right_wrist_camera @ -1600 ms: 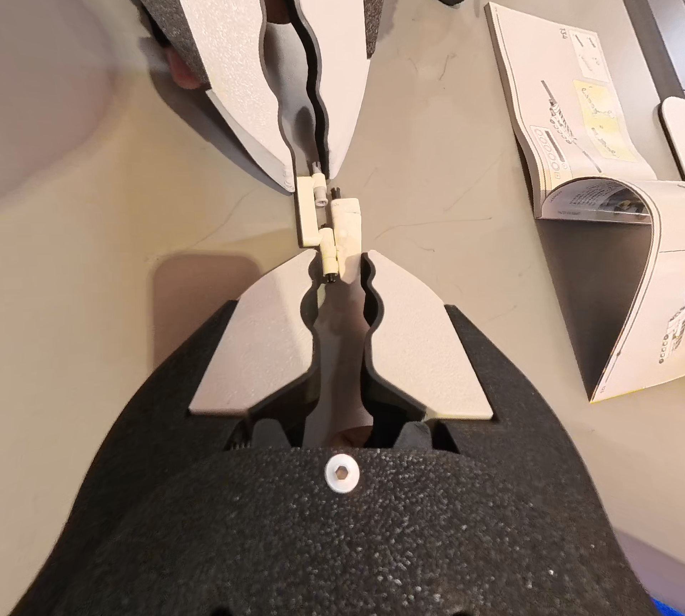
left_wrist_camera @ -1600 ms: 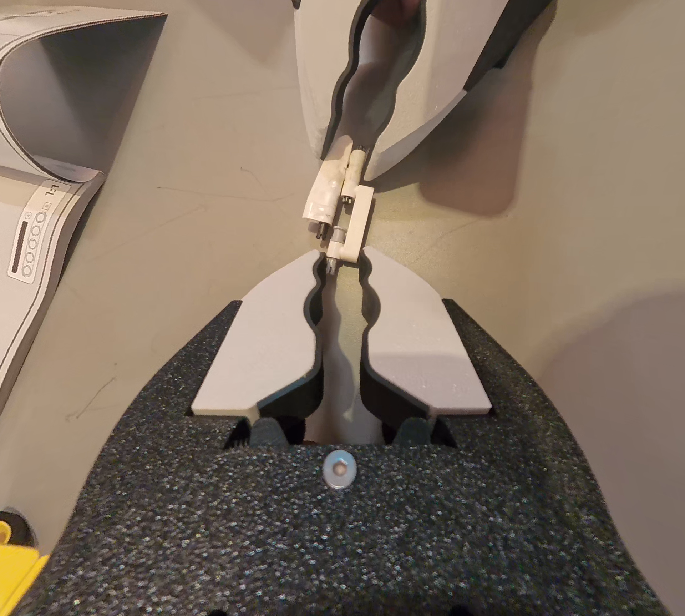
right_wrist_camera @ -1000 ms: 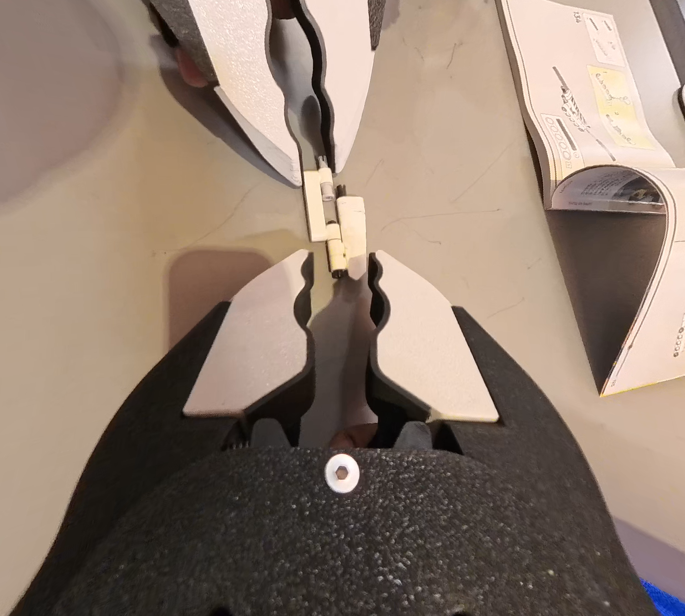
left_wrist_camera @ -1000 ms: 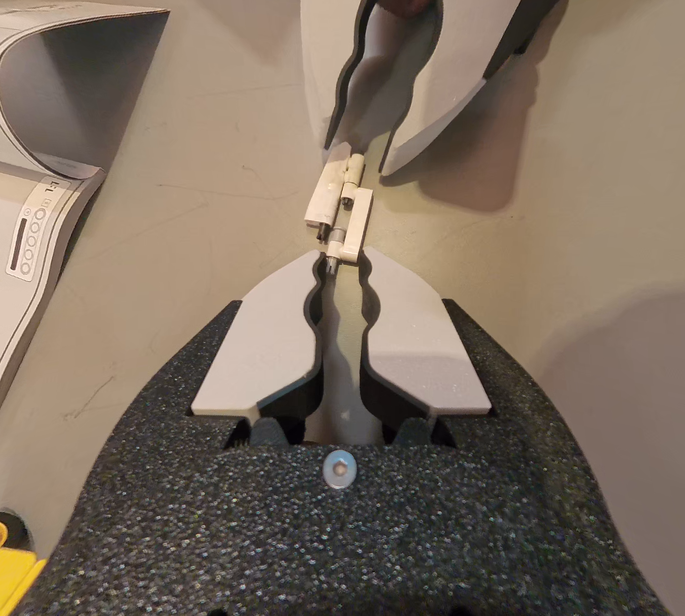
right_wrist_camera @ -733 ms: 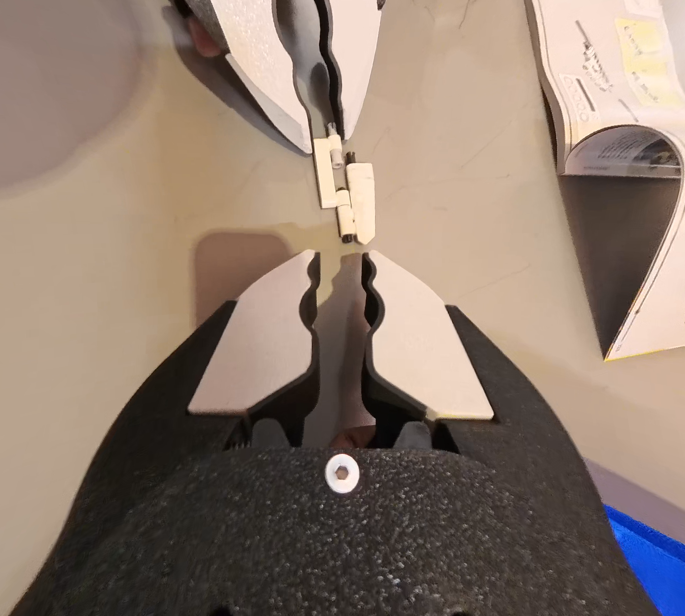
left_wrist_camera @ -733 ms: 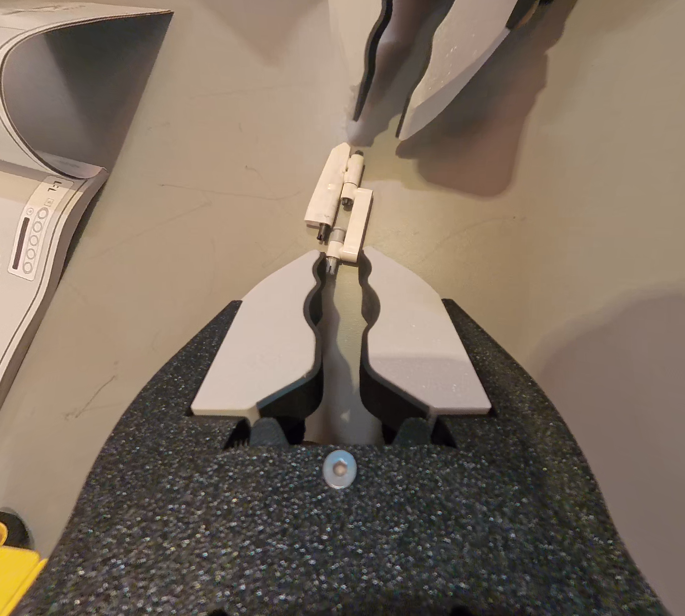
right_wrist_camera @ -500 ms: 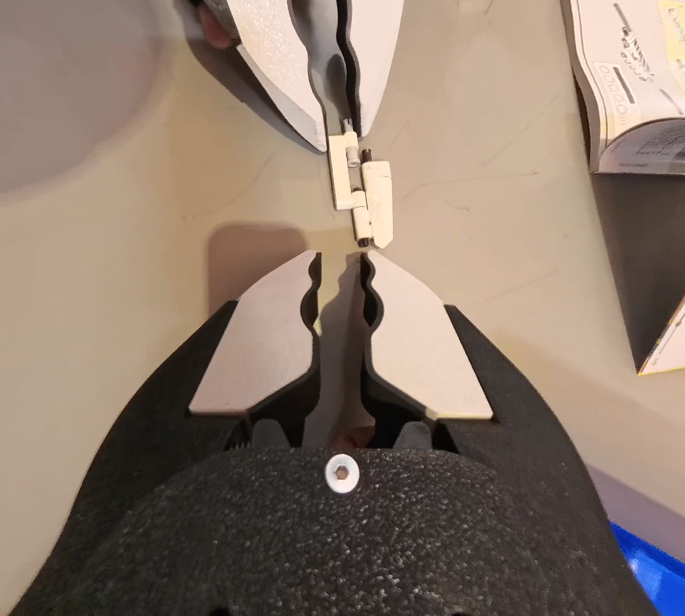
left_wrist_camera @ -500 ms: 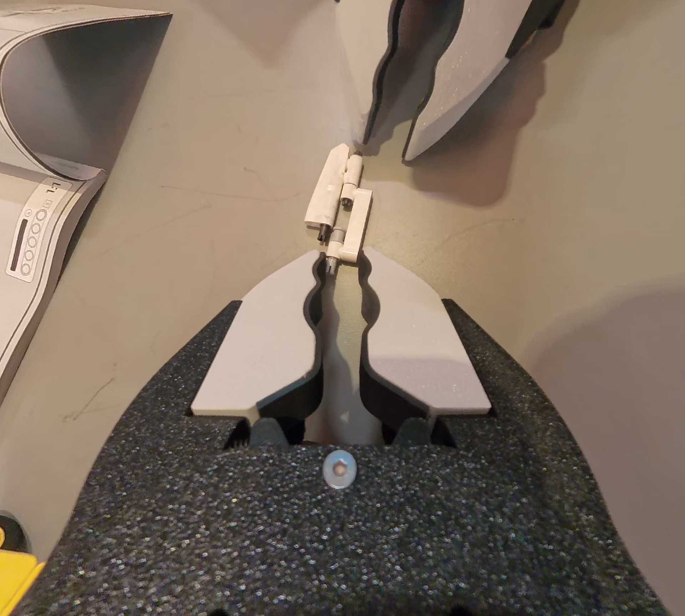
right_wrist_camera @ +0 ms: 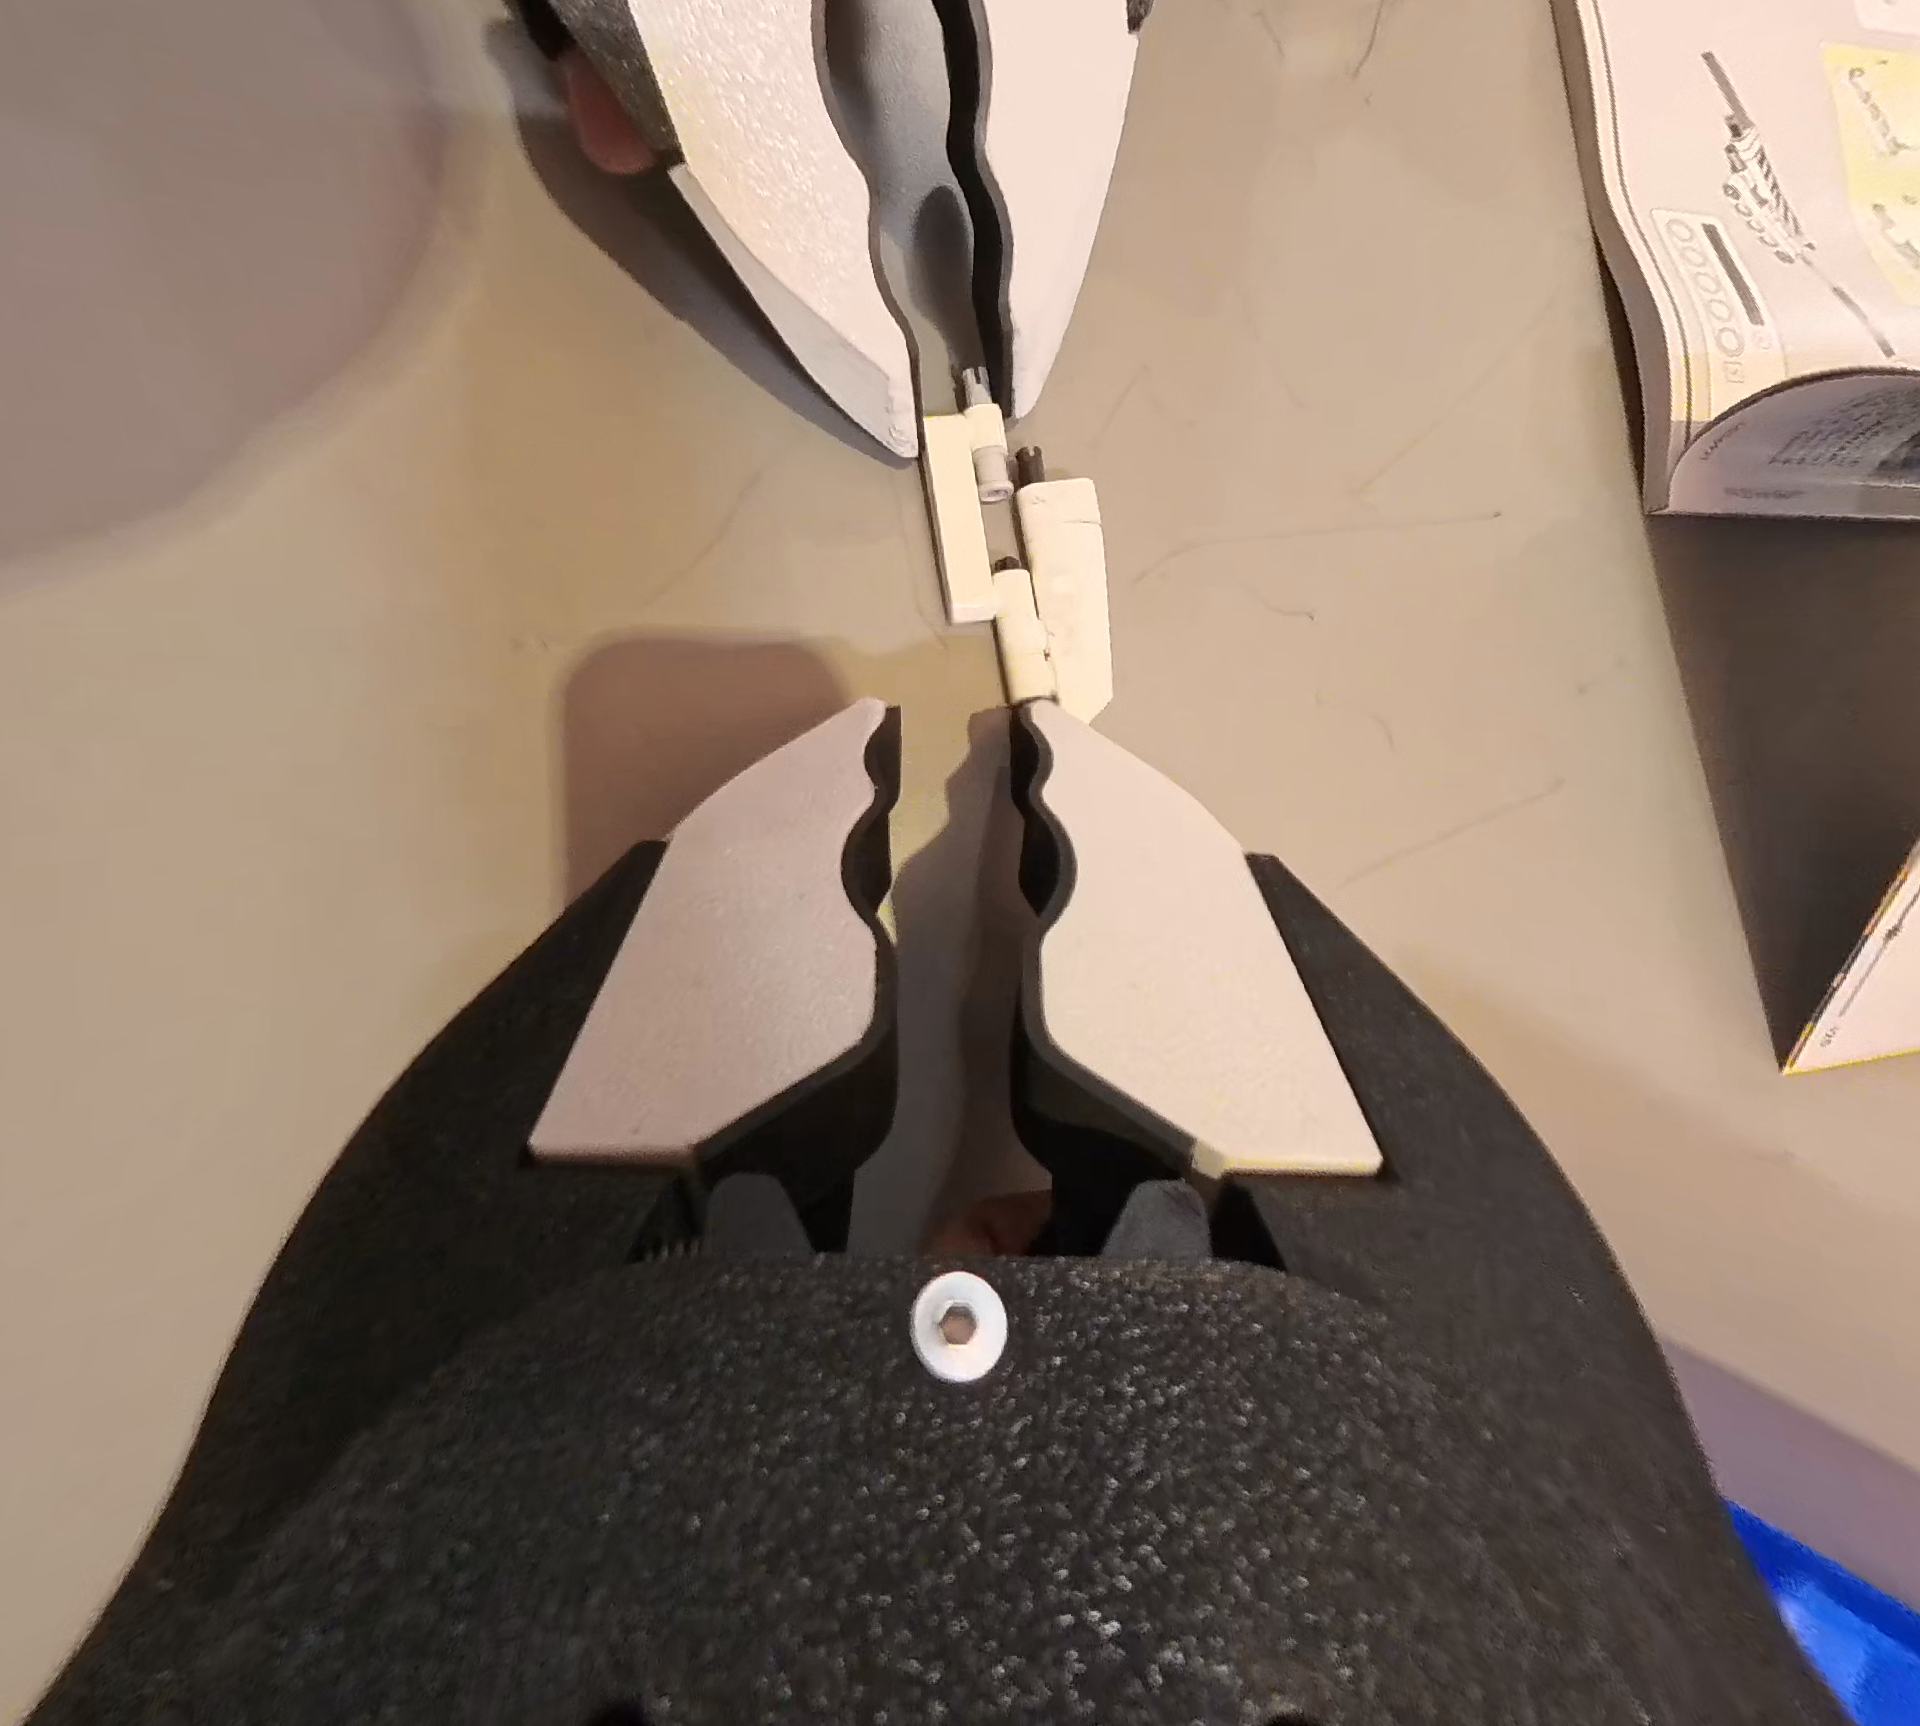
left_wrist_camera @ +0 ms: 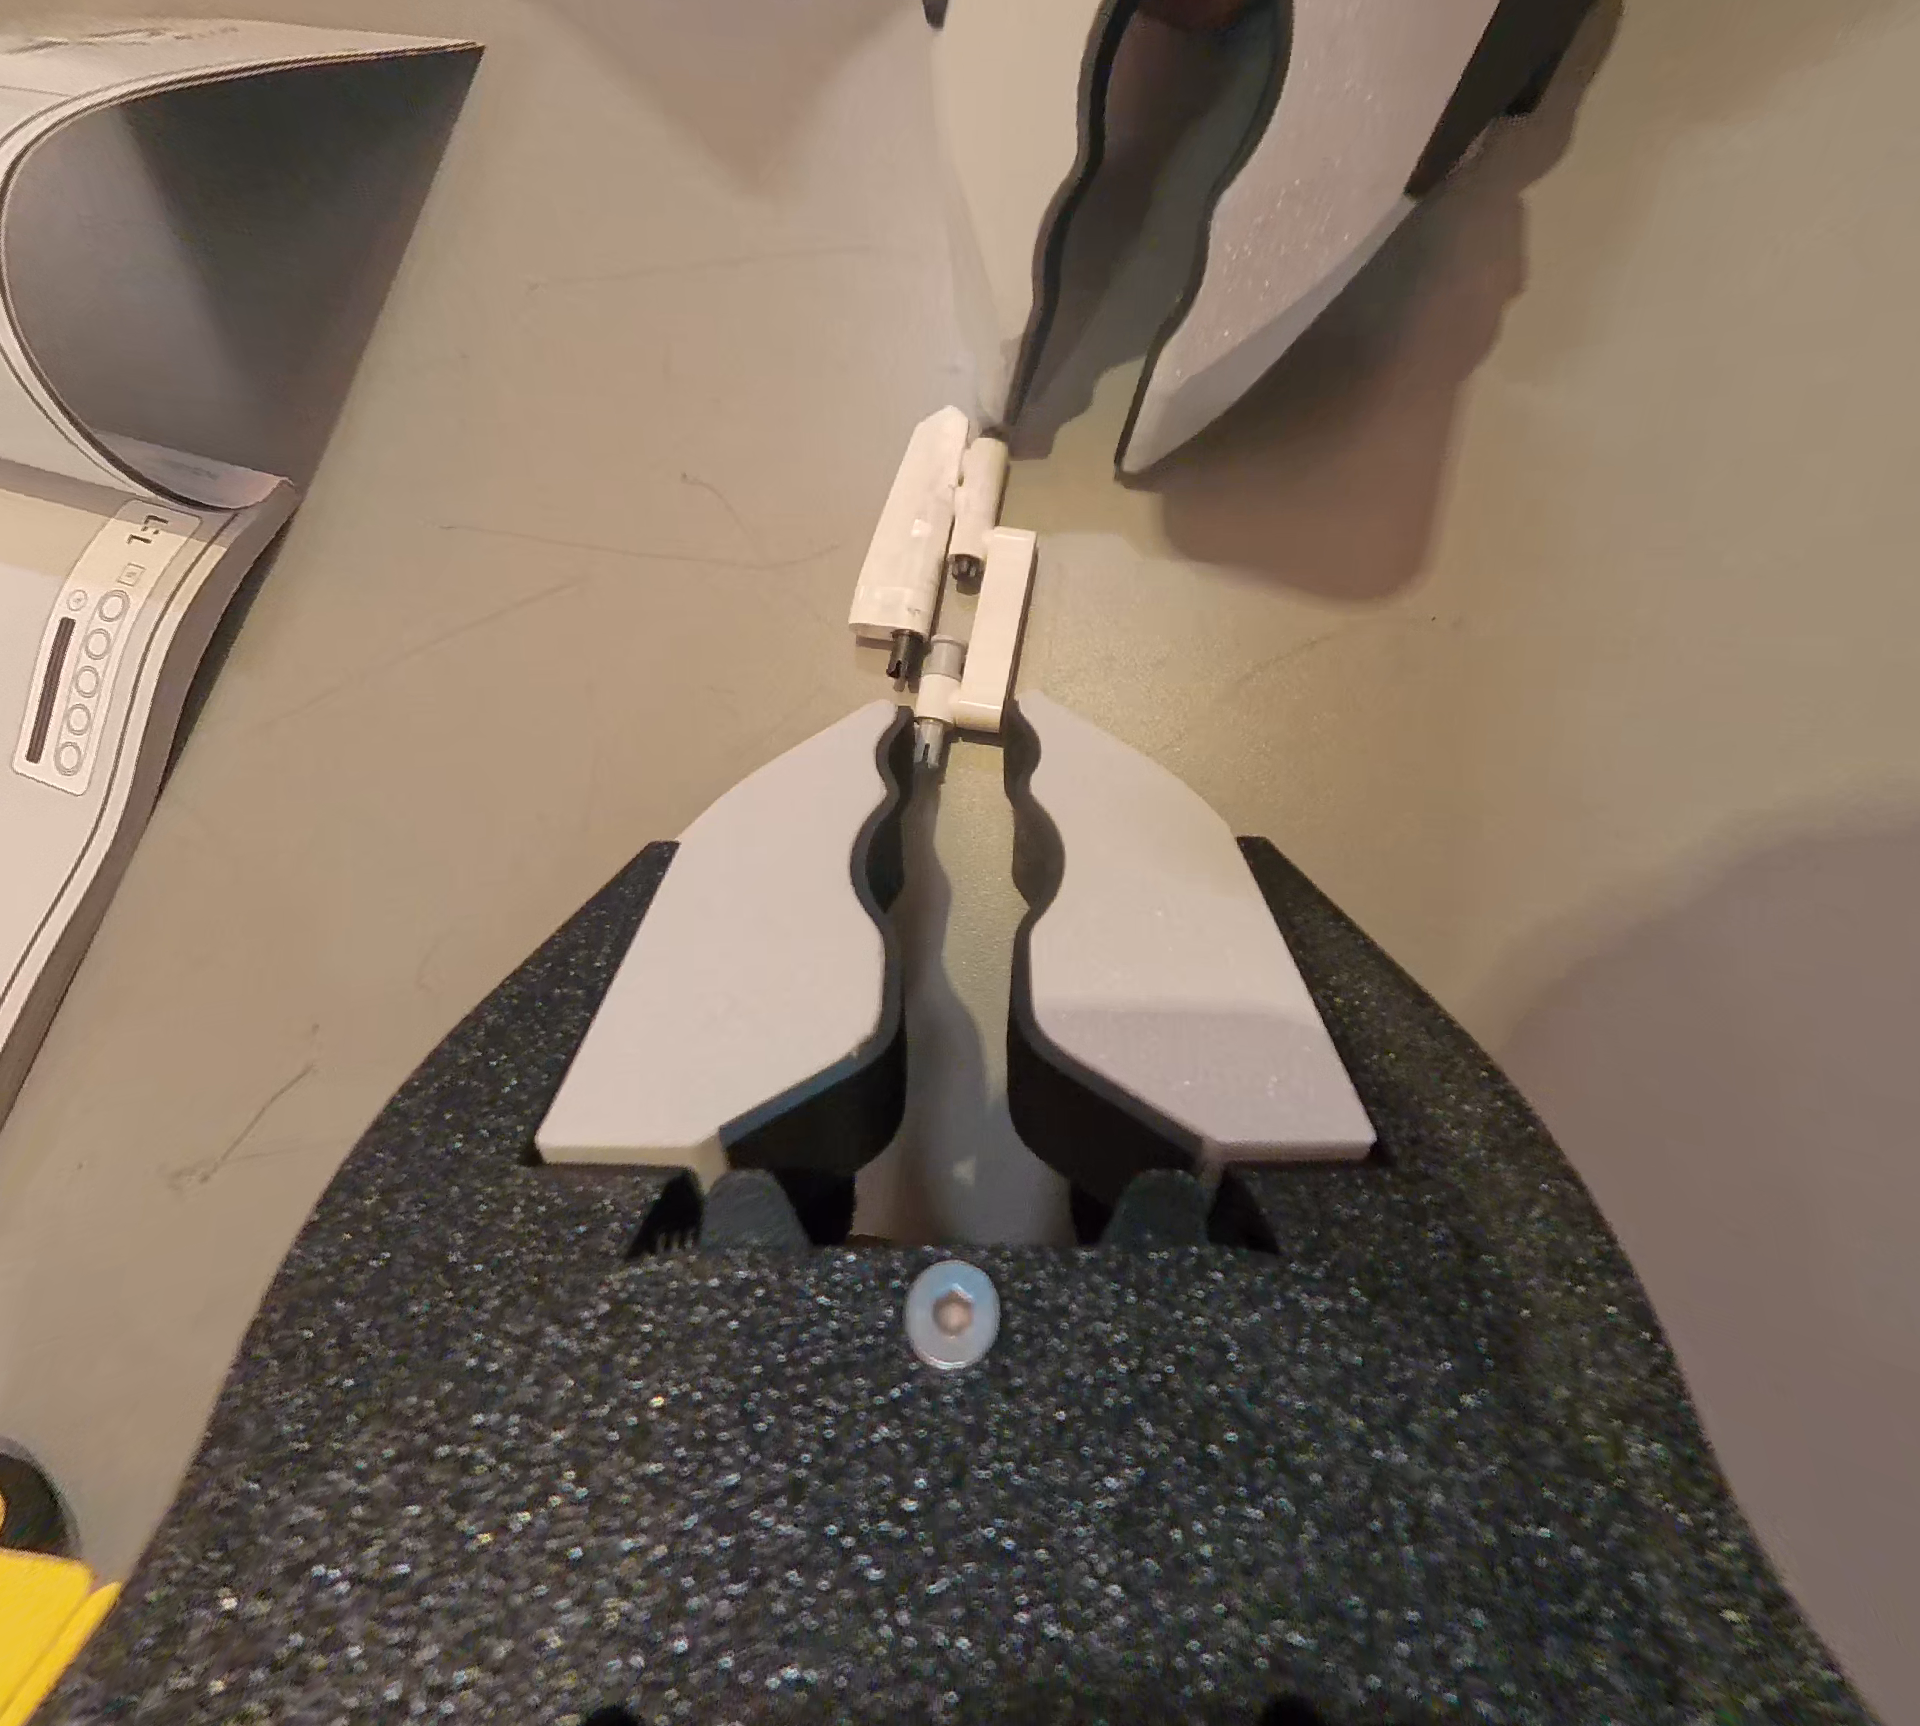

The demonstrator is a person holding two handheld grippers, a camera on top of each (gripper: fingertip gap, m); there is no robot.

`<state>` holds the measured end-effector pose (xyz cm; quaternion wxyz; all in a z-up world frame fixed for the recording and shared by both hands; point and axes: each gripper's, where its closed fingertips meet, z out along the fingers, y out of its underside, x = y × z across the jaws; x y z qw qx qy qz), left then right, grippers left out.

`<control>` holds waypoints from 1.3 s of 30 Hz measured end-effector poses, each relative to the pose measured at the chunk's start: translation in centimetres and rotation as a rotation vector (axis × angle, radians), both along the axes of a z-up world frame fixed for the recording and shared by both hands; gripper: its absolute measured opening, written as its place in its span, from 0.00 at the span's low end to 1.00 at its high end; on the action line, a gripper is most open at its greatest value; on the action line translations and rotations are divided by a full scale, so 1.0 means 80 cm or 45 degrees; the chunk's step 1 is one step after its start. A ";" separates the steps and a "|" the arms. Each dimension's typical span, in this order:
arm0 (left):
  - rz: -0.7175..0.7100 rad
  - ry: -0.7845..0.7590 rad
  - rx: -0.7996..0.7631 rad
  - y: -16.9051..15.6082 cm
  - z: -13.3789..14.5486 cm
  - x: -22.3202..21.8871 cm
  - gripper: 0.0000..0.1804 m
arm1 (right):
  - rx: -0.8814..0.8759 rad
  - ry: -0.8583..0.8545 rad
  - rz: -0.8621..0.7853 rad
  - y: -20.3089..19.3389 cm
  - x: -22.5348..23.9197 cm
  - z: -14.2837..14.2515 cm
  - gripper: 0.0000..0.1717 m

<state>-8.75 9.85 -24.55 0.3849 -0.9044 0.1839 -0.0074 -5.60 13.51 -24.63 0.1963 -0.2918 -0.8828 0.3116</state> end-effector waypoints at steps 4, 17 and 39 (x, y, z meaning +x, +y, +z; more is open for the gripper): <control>-0.001 0.002 0.000 0.000 0.000 0.000 0.09 | -0.008 -0.008 -0.036 0.009 -0.001 0.003 0.12; 0.001 -0.006 0.002 0.001 0.000 0.000 0.09 | -0.009 -0.029 -0.041 0.004 -0.001 0.000 0.12; 0.001 -0.011 0.009 0.001 0.001 0.001 0.09 | -0.015 0.053 -0.085 0.013 -0.016 0.009 0.12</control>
